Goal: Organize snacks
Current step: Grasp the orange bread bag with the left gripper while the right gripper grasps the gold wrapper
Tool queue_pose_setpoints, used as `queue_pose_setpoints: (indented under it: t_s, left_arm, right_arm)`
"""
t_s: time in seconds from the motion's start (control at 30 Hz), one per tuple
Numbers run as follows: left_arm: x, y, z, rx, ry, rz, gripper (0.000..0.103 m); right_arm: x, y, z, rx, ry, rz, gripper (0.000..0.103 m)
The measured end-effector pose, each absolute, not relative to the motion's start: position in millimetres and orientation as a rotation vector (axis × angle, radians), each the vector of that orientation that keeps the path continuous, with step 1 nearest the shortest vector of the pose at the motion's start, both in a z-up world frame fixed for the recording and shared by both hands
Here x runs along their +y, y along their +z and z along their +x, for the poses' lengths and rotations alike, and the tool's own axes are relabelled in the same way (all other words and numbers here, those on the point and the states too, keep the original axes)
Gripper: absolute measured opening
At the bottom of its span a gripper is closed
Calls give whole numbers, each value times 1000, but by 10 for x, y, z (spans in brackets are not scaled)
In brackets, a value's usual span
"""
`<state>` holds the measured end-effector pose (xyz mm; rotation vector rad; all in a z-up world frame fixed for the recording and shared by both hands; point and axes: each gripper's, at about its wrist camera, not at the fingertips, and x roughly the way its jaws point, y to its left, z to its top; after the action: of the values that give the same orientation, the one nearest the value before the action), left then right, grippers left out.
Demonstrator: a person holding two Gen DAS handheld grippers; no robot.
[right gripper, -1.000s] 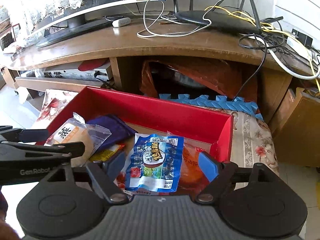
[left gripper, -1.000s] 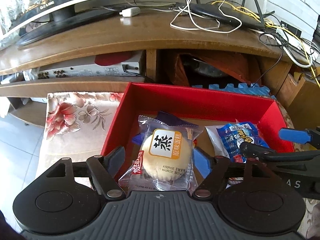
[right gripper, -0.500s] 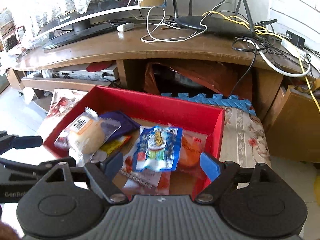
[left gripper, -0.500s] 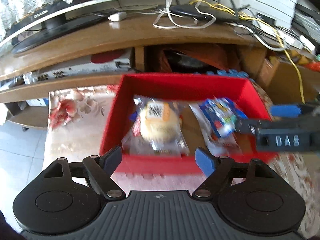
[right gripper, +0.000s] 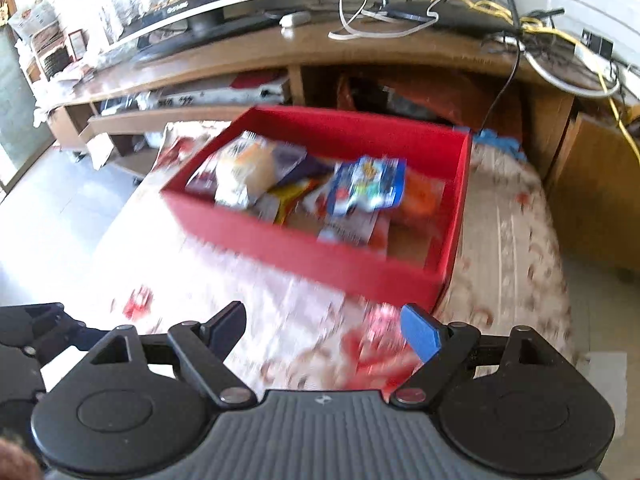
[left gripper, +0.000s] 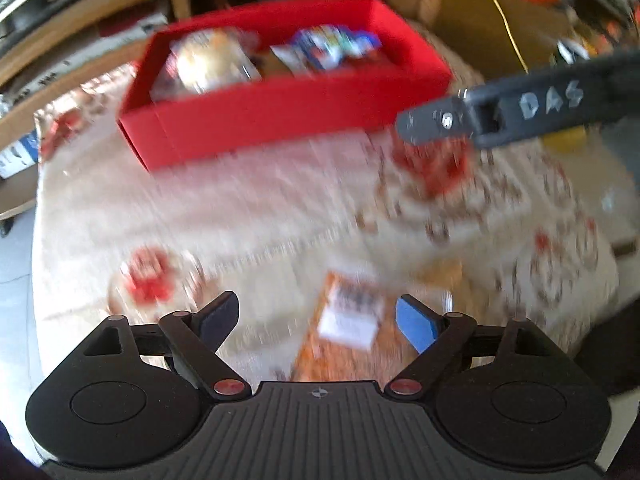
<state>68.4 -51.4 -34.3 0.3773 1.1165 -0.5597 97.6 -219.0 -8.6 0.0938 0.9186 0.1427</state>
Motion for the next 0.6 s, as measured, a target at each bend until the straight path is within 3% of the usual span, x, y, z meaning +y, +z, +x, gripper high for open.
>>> queue_pose_setpoints:
  t_s: [0.17, 0.33, 0.6]
  left_arm:
    - [-438, -502, 636, 1163, -583, 378, 97]
    - [-374, -576, 715, 1242, -589, 274, 98]
    - [-458, -462, 519, 1155, -664, 368, 98]
  right_arm:
    - [-2135, -170, 702, 950, 162, 91, 76]
    - [-2083, -240, 553, 979, 178, 88, 76]
    - [-2182, -312, 461, 1004, 157, 118, 77]
